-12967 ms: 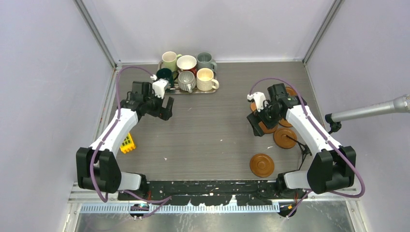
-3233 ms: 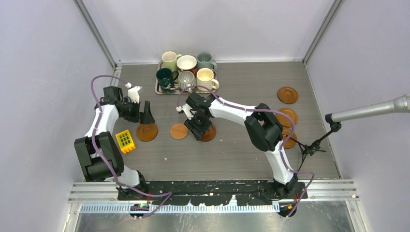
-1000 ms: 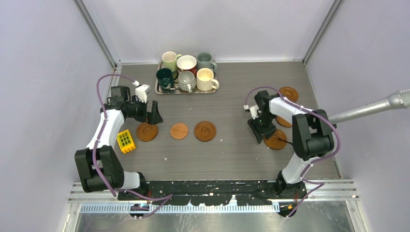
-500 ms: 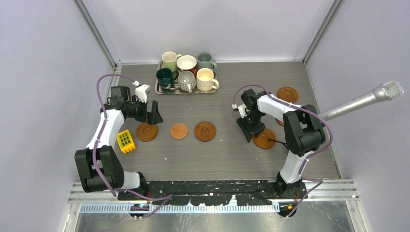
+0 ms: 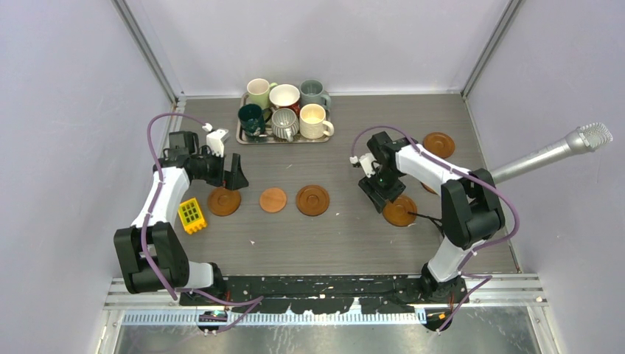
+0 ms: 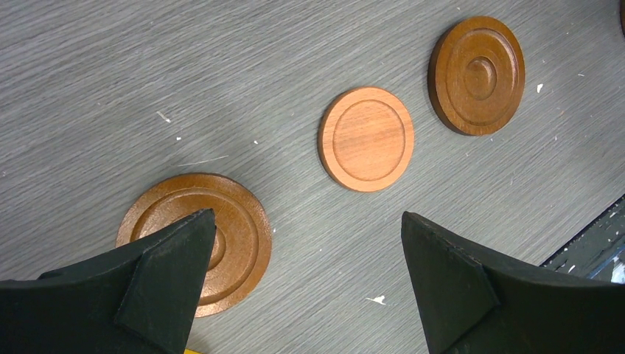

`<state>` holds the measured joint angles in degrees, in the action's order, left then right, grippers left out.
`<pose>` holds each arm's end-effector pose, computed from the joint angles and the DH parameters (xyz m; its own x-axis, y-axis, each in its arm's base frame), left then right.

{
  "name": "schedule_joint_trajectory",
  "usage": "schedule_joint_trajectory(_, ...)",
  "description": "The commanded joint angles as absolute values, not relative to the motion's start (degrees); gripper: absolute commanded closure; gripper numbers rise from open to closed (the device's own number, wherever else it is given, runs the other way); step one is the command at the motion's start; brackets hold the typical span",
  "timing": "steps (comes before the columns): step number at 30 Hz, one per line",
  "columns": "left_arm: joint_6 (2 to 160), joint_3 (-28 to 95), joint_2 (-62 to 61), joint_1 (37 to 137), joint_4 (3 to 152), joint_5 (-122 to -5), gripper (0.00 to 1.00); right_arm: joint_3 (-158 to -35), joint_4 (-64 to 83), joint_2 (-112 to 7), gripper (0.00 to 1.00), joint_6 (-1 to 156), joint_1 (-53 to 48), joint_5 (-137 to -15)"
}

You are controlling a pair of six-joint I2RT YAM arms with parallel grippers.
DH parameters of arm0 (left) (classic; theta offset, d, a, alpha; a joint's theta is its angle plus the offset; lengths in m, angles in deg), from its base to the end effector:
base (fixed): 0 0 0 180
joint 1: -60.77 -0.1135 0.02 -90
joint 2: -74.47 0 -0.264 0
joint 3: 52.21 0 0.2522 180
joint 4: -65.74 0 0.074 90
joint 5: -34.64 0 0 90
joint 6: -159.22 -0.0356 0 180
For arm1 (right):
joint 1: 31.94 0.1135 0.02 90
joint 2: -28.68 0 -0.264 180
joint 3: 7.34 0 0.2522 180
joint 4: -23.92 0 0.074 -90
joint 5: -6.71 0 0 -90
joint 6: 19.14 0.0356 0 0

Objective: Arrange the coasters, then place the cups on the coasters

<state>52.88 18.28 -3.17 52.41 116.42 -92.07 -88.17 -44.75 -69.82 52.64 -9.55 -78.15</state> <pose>0.2686 0.0180 0.2532 -0.7479 0.1181 -0.6533 0.4259 0.8401 -0.3358 0.2820 0.1196 0.1888 -0.7562 -0.6483 -0.0886 -0.6539 0.7538 0.0650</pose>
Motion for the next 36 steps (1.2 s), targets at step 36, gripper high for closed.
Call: schedule_joint_trajectory(36,53.96,18.78,-2.53,52.52,115.03,-92.39,0.0,-79.24,-34.53,-70.64,0.36,49.13,-12.25,-60.94)
